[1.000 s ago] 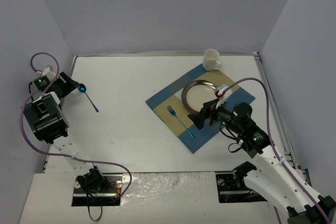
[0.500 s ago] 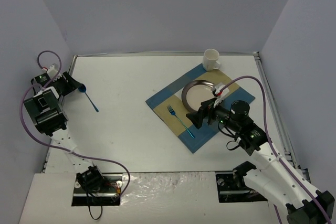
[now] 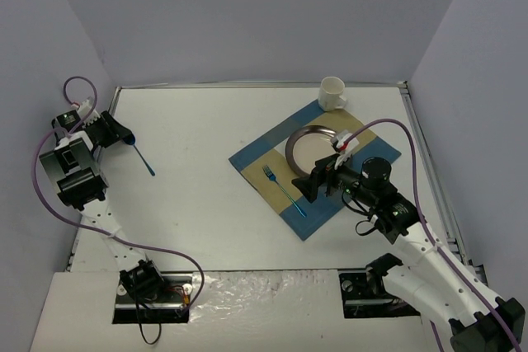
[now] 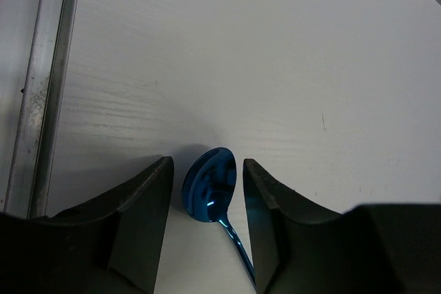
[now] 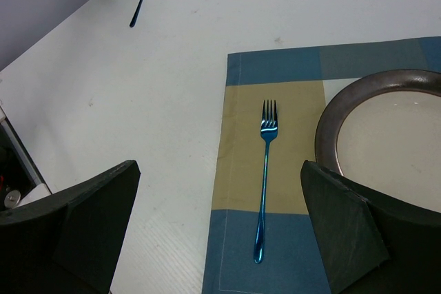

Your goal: Set the dinner table for one person

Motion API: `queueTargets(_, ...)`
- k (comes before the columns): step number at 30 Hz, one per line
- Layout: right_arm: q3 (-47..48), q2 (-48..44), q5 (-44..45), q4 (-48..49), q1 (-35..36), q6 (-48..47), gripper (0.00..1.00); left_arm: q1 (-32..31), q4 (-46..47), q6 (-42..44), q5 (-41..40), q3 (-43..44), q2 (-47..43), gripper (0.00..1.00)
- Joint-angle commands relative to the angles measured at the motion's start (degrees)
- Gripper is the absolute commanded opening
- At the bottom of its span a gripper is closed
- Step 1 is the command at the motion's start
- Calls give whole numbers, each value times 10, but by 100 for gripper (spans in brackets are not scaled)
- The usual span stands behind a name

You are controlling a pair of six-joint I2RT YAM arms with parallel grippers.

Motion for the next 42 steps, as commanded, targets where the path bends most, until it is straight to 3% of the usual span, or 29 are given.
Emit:
queueTargets(1,4,7,-12,54,3,-7,100,2,-38,16,19,44,7,40)
queueTargets(8,3,8,-12,54,3,-8,100,1,-36,12,25,42,9,26)
queueTargets(17,0,1,-13,55,3,-6,100,1,-5,9,41,8,-11,0)
queueTargets(21,-1,0,-14,55,3,-5,100,1,24,2,57,-14,-24,0)
queueTargets(25,6,-6,-9,50,3,-1,100,0,130,-54,71,-77,-70,0)
queueTargets(31,37,8,7,20,5,7,100,-25,243,-120,52,-181,-185,0)
queueTargets(42,181,154,27,-37,50,20,97,-214,224,-138,-91,-274,-437,0)
